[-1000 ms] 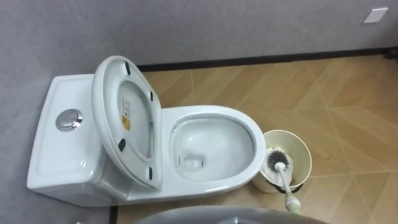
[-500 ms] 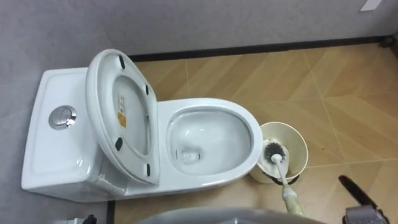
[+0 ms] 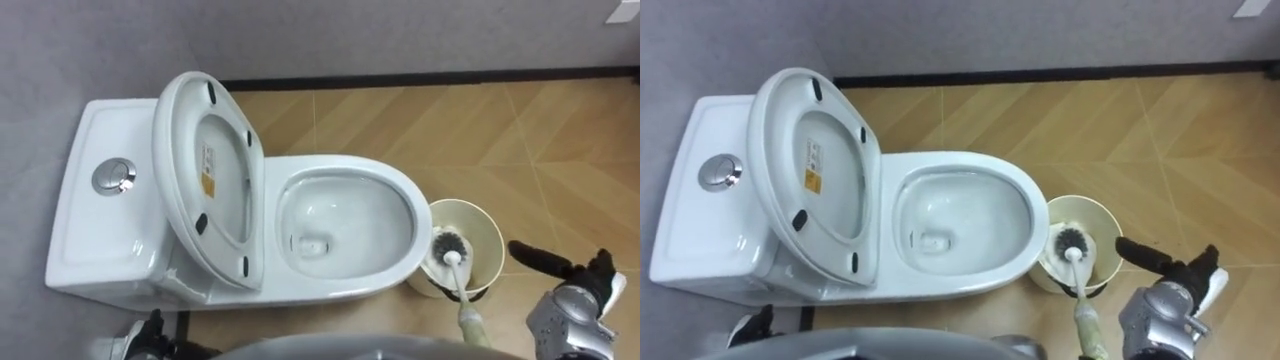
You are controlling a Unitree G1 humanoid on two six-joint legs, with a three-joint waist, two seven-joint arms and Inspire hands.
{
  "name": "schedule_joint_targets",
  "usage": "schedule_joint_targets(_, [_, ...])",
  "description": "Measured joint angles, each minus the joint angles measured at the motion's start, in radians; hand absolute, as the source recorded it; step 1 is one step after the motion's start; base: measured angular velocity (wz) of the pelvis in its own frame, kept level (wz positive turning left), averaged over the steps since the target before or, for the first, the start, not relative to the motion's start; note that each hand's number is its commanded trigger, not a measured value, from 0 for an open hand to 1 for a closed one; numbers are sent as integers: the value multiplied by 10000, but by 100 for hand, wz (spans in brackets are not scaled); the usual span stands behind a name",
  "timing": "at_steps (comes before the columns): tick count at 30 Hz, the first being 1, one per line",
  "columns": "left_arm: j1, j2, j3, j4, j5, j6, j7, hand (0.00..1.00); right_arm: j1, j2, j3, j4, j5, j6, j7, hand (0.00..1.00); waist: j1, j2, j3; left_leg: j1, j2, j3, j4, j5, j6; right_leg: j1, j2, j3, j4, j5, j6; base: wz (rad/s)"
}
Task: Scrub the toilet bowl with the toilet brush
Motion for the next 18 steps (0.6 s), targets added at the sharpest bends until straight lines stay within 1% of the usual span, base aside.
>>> schedule_joint_targets(3, [10,4,-138,42,-202,-115,136,0,-55,-89,424,302,-305,-56,112,0,53,15,1,-234,7,20,48,18,10,-150,0,-72,1,46,4,1])
schedule_joint_targets(4, [-49,24,-260,47,-216,-141,161,0,-171,-142,632,564,-308,-58,156,0,108,47,-14,-349,15,25,121,18,12,-254,0,-96,4,63,13,4])
schedule_joint_targets(6, [-199,37,-391,53,-280,-148,163,0,-396,-153,805,947,-304,-75,335,0,211,43,2,-583,27,22,166,50,54,-469,0,-130,-2,116,9,5])
schedule_joint_targets(7, [-198,41,-442,63,-381,-150,162,0,-507,-154,832,1128,-286,-79,398,0,224,88,-8,-649,28,24,175,67,71,-535,-2,-140,-6,128,10,6])
schedule_joint_targets(9, [-342,44,-499,63,-628,-181,166,0,-920,-156,1079,1740,-274,-77,493,0,283,111,20,-968,15,-21,270,100,106,-787,-15,-209,8,162,25,8])
schedule_joint_targets(11, [-429,58,-600,70,-792,-192,202,0,-1115,-156,1155,2076,-274,-103,520,0,312,131,44,-1169,4,-91,332,110,124,-932,-18,-299,8,202,43,13])
schedule_joint_targets(12, [-568,103,-778,70,-810,-214,217,0,-1220,-173,1191,2256,-267,-110,509,0,313,155,46,-1442,2,-199,464,117,135,-1113,-17,-406,29,223,47,19])
schedule_joint_targets(14, [-701,205,-1078,70,-961,-298,222,0,-1439,-235,1453,2642,-269,-201,506,0,392,148,57,-1844,9,-239,537,189,173,-1534,-21,-456,170,231,42,15])
schedule_joint_targets(15, [-790,226,-1126,80,-961,-379,213,0,-1553,-237,1478,2978,-273,-317,539,0,419,160,75,-2085,0,-304,601,233,183,-1694,-27,-515,197,244,41,12])
schedule_joint_targets(16, [-848,229,-1146,101,-962,-421,213,0,-1586,-252,1472,3111,-274,-352,540,0,430,185,88,-2211,-3,-378,679,235,185,-1758,-25,-568,235,244,41,21])
schedule_joint_targets(17, [-968,251,-1222,202,-984,-564,217,0,-1686,-310,1465,3441,-283,-401,537,0,453,239,113,-2467,-6,-471,796,244,199,-2016,-23,-643,397,244,41,20])
schedule_joint_targets(18, [-1061,283,-1298,316,-1072,-650,217,0,-1785,-359,1458,3738,-283,-410,536,0,472,260,118,-2678,-4,-487,852,272,213,-2217,-35,-741,500,244,41,20])
